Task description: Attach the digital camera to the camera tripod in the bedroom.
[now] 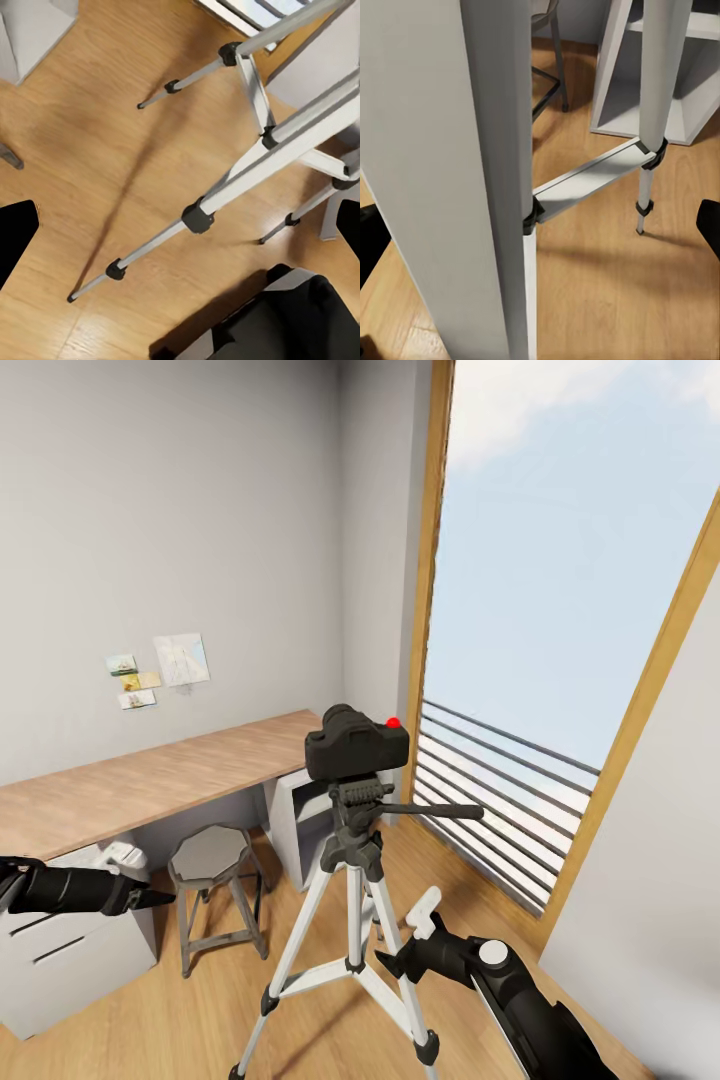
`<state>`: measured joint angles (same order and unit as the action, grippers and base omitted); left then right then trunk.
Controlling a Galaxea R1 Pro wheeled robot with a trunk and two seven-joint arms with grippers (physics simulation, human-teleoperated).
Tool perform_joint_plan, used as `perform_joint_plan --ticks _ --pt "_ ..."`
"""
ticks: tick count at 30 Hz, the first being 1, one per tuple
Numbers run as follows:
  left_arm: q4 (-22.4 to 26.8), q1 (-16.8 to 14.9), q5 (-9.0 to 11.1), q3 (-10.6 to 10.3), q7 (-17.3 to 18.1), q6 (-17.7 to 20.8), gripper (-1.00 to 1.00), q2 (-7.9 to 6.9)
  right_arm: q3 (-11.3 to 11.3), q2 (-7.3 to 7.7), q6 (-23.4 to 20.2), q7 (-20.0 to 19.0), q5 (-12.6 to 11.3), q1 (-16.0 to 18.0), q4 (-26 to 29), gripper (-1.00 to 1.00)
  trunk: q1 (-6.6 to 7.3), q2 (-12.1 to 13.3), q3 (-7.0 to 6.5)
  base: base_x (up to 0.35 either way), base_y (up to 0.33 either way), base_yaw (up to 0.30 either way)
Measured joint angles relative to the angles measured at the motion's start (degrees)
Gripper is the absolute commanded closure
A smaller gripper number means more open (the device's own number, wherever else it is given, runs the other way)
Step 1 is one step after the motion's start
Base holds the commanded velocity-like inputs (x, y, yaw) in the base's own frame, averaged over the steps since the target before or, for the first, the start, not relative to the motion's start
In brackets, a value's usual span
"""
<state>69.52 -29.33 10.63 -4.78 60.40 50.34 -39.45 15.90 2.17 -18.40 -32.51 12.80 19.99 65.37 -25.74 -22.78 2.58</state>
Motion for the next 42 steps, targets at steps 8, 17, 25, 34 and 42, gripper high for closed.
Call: perform_joint_plan --ticks 8,17,25,34,42 --pt "-3.28 1.43 0.21 2.24 -6.76 -1.06 -1.0 1.68 -0.16 0.0 -0.03 -0.09 0.0 0.0 0.0 -1.0 0.0 0.0 0.0 0.0 0.0 0.0" --pt "-5.8 2.1 0.53 2.79 -10.87 2.51 -1.0 4.75 -0.22 0.0 -0.04 -0.12 0.01 0.0 0.0 -1.0 0.0 0.0 0.0 0.0 0.0 0.0" --pt "-15.37 2.57 0.61 7.32 -13.0 3.94 -1.0 9.19 -0.24 0.01 -0.01 -0.15 -0.05 0.0 0.03 -1.0 0.0 0.0 0.0 0.0 0.0 0.0" --pt "-30.04 2.66 0.86 11.77 -17.05 -4.13 -1.0 12.05 -0.14 0.06 0.09 -0.13 -0.07 0.0 0.4 -1.0 0.0 0.0 0.0 0.0 0.0 0.0" --pt "-37.67 3.36 0.92 13.83 -17.87 -9.63 -1.0 12.78 -0.34 0.08 0.05 -0.18 -0.07 0.0 0.61 -1.0 0.0 -0.01 0.0 0.0 0.0 0.0"
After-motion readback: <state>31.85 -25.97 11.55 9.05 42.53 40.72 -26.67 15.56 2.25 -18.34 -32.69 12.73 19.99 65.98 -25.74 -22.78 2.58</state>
